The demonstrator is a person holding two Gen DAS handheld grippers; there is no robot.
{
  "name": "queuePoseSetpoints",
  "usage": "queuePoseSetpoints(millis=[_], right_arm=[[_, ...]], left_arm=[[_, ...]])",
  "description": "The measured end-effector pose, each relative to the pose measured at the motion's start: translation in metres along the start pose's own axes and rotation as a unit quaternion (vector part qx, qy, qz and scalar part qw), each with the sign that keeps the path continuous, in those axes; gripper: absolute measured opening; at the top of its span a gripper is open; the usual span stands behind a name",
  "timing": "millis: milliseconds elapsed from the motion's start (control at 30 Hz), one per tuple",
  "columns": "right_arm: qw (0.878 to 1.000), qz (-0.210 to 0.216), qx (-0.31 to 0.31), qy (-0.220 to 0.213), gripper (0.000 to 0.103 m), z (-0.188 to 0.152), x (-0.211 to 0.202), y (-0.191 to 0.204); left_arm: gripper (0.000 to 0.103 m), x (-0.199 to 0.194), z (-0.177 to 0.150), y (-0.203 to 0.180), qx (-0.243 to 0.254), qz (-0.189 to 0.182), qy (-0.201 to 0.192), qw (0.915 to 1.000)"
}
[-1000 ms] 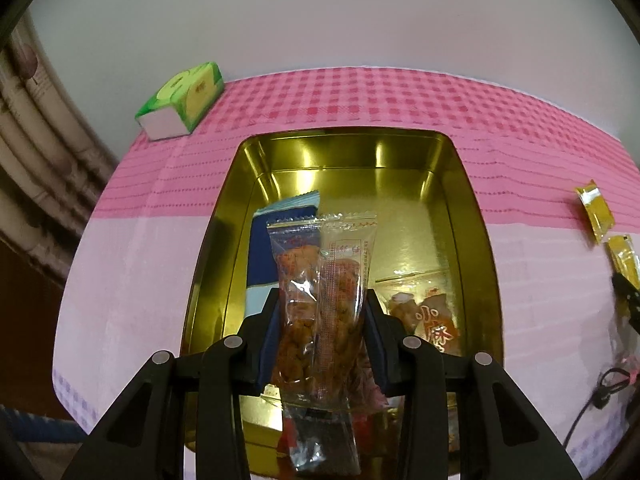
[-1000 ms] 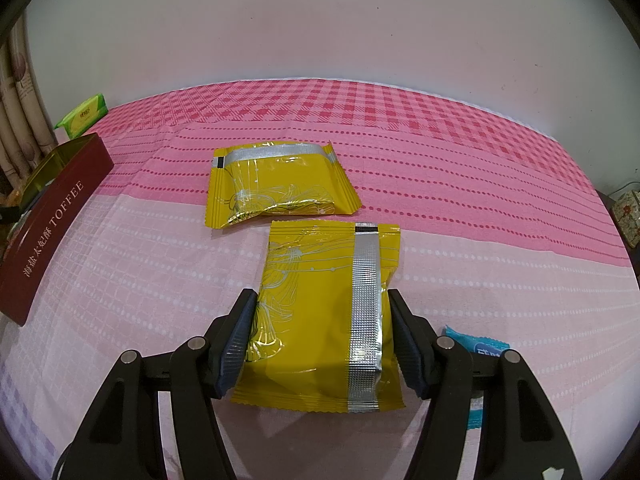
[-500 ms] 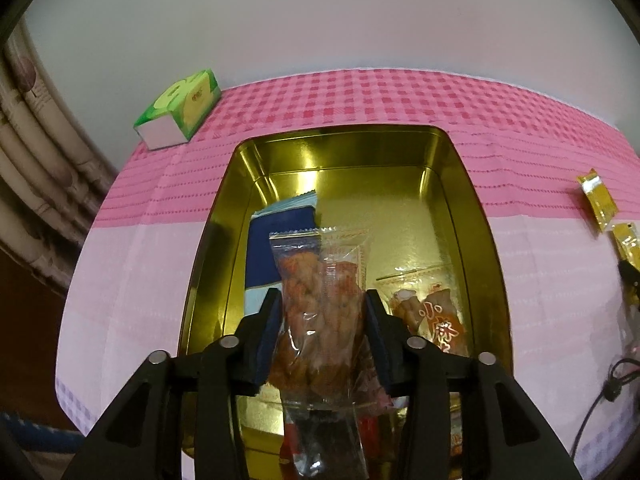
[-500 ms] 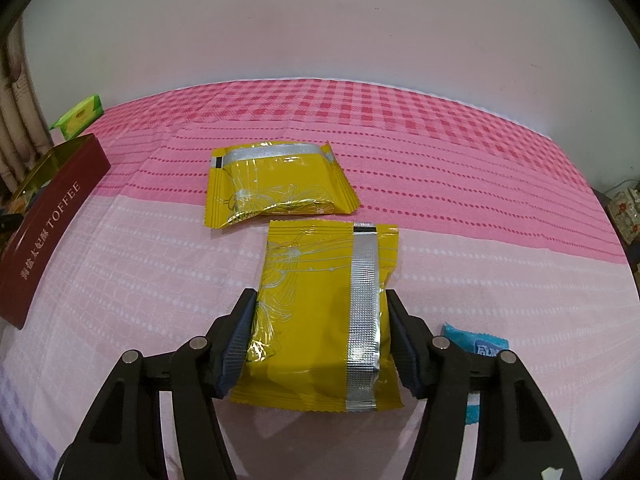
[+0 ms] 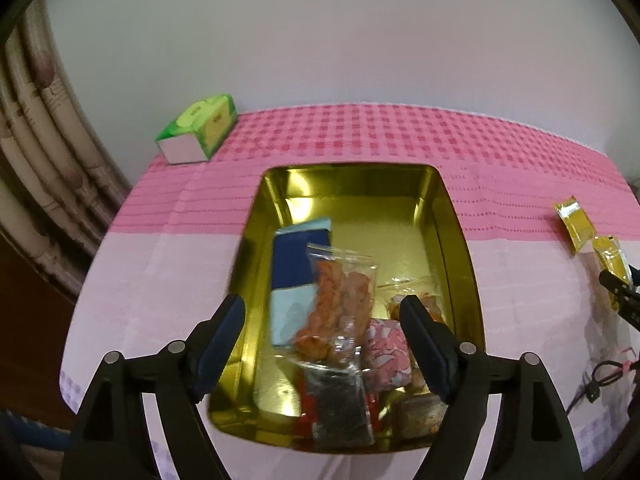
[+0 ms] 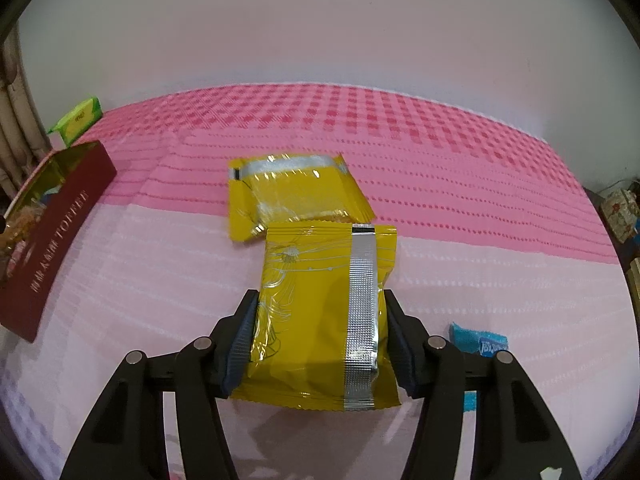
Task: Organize snacks
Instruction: 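Carry the clear snack bag into the toffee tin and open the left gripper, then carry the yellow pack into the toffee tin and release it with the right gripper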
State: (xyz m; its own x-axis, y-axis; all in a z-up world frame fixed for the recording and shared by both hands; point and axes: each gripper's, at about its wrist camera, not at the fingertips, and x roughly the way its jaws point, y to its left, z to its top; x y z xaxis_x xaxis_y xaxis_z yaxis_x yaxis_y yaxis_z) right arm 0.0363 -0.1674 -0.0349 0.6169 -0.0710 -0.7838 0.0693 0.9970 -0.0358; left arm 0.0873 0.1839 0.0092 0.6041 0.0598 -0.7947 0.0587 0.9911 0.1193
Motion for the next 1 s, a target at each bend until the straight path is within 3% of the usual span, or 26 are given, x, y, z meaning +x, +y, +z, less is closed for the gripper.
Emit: queuePoseSetpoints(millis=[200,667,867,1000], right_arm=[[0.999,0.04,-0.011,-0.019,0.055,0.022,-0.021,0.03],[0.978,0.17,-0.12,-0.025,0.055,0.051,-0.045,0.188],[0.97,0.18,-0.163,-0.009,0.055,0.052,-0.036,0.24],[0.969,0.18,-0.172,0.004,0.055,0.051,-0.027,0.253]], left_arm=[[0.084,-0.016,-0.003,0.024,-0.02,0.027,-0.014,0.9993],[0.085,-0.027,-0.033,0.071,-0.061,0.058,0.007,0.9964],[0.085,-0.025,-0.035,0.086,-0.09,0.057,0.011,0.9943],[0.085,-0.022,-0.036,0.093,-0.101,0.058,0.017,0.993]])
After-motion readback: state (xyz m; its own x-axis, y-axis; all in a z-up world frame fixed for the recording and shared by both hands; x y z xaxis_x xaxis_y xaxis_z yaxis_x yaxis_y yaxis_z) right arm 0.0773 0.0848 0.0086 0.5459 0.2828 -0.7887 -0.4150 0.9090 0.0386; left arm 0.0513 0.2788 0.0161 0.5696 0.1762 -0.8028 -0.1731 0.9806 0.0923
